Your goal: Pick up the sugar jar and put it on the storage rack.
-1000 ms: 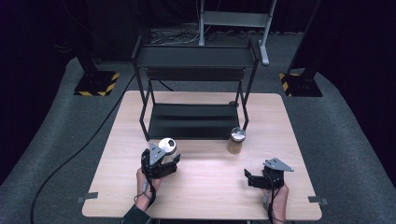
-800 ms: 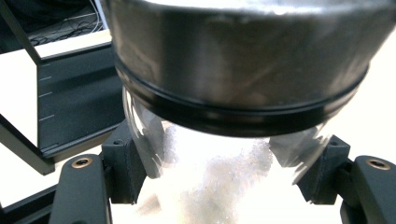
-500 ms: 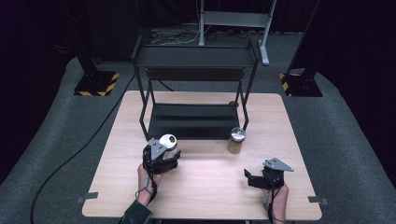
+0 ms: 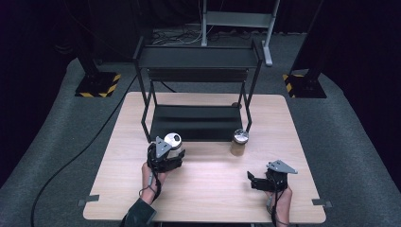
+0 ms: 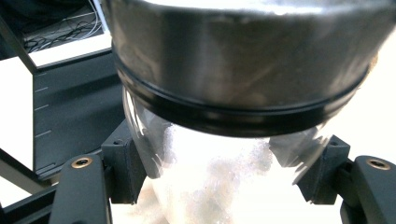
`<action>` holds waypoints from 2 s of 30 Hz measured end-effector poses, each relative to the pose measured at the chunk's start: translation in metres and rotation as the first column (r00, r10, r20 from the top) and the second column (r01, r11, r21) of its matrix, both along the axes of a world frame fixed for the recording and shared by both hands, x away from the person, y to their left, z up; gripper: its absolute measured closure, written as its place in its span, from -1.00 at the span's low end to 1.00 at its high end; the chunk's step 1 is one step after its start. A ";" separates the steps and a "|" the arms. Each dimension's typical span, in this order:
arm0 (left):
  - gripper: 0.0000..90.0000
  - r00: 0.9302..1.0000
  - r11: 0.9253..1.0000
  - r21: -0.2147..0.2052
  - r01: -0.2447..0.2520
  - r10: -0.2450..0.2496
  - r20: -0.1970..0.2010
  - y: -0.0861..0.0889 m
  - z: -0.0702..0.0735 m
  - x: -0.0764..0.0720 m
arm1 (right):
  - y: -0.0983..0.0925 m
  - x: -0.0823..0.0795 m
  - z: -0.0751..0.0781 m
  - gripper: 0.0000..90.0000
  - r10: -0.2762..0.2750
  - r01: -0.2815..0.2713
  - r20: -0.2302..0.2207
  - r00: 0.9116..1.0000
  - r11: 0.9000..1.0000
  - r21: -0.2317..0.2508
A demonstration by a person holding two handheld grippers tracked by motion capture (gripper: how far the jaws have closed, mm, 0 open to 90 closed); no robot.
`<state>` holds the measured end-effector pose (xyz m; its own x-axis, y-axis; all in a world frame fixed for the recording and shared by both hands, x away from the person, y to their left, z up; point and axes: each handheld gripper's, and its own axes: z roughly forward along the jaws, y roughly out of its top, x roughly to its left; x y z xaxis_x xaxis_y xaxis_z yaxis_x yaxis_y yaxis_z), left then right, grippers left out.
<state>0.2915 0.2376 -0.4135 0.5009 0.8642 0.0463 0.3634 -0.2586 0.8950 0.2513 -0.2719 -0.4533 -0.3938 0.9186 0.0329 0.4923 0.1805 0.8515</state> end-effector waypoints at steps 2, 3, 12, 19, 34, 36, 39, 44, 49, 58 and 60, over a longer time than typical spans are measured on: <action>-0.34 1.000 1.000 0.001 0.000 0.000 -0.001 0.000 0.000 0.002 | 0.000 0.000 0.000 -0.99 0.000 0.000 0.000 1.000 1.000 0.000; -0.34 1.000 1.000 -0.002 -0.002 0.002 -0.001 0.000 0.000 0.003 | 0.000 0.000 0.000 -0.99 0.000 0.000 -0.001 1.000 1.000 0.000; -0.34 1.000 1.000 0.003 0.005 -0.005 -0.004 -0.004 0.002 0.011 | 0.000 0.000 0.000 -0.99 0.001 -0.001 0.001 1.000 1.000 0.001; -0.34 1.000 1.000 0.005 0.008 -0.008 -0.001 -0.006 0.004 0.018 | -0.001 0.000 0.000 -0.99 0.002 -0.002 0.001 1.000 1.000 0.002; -0.34 1.000 1.000 0.019 0.013 -0.013 -0.009 -0.012 0.007 0.033 | -0.001 0.000 -0.001 -0.99 0.003 -0.003 0.003 1.000 1.000 0.004; -0.34 1.000 1.000 0.016 0.012 -0.012 -0.012 -0.012 0.007 0.034 | -0.001 0.000 0.000 -0.99 0.003 -0.003 0.002 1.000 1.000 0.004; -0.34 1.000 1.000 0.017 0.012 -0.012 -0.012 -0.013 0.007 0.036 | -0.001 0.000 0.000 -0.99 0.003 -0.003 0.002 1.000 1.000 0.004; -0.34 1.000 1.000 0.020 0.015 -0.014 -0.012 -0.014 0.008 0.038 | -0.001 0.000 -0.001 -0.99 0.002 -0.002 0.003 1.000 1.000 0.004; -0.34 1.000 1.000 0.022 0.013 -0.013 -0.010 -0.015 0.009 0.042 | -0.001 0.000 0.000 -0.99 0.003 -0.003 0.002 1.000 1.000 0.004; -0.34 1.000 0.999 0.029 0.017 -0.016 -0.008 -0.018 0.013 0.049 | -0.001 0.000 0.000 -0.99 0.003 -0.003 0.001 1.000 1.000 0.005; -0.34 1.000 1.000 0.027 0.015 -0.015 -0.010 -0.019 0.013 0.052 | -0.001 0.000 0.000 -0.99 0.003 -0.003 0.002 1.000 1.000 0.005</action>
